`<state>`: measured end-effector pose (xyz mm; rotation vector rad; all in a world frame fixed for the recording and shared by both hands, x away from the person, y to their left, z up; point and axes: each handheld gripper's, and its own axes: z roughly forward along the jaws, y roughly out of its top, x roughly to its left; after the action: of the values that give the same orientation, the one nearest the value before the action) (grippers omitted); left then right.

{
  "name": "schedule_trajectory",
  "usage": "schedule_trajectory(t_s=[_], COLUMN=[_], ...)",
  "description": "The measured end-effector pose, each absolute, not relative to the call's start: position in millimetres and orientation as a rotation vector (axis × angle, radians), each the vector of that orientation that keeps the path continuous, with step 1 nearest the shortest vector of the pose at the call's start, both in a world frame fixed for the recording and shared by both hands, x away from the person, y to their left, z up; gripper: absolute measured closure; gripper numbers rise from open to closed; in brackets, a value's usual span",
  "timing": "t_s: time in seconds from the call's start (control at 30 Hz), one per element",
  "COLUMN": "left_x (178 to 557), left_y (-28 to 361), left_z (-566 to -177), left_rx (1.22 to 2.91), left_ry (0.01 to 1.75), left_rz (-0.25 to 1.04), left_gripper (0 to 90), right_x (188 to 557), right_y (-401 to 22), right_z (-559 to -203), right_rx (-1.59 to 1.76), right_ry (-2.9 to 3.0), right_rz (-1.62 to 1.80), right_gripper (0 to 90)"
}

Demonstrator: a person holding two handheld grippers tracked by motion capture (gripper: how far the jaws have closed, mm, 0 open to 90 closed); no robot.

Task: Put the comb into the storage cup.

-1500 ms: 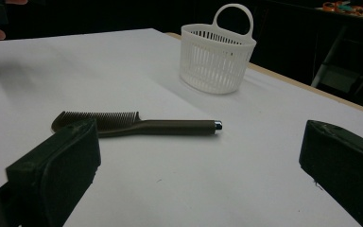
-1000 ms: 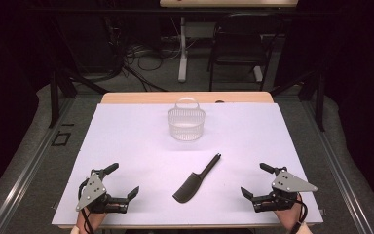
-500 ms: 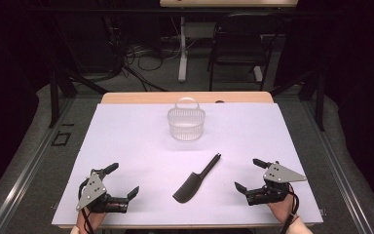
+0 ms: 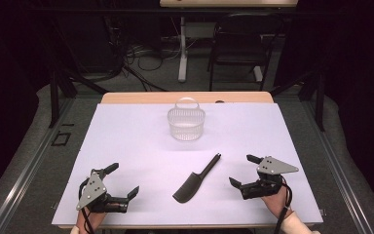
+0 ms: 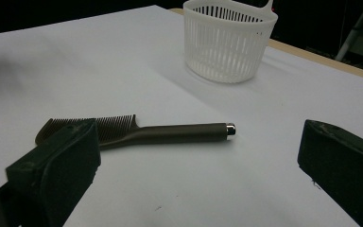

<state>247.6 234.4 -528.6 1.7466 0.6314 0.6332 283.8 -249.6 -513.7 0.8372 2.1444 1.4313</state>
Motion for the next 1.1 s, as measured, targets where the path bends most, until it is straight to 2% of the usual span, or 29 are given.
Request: schedule_trajectory(t_s=[1.1], left_x=[246.9], left_y=[234.9], left_z=[-528.3], left_rx=[1.745], left_ry=[0.630], left_rz=[0.639], left_gripper=[0.1], right_x=[323.0], right_y=[-223.3], right_z=[-510.7], right_rx=[0.857], right_ry=[2.216], right_rz=[1.400], right_gripper=[0.0])
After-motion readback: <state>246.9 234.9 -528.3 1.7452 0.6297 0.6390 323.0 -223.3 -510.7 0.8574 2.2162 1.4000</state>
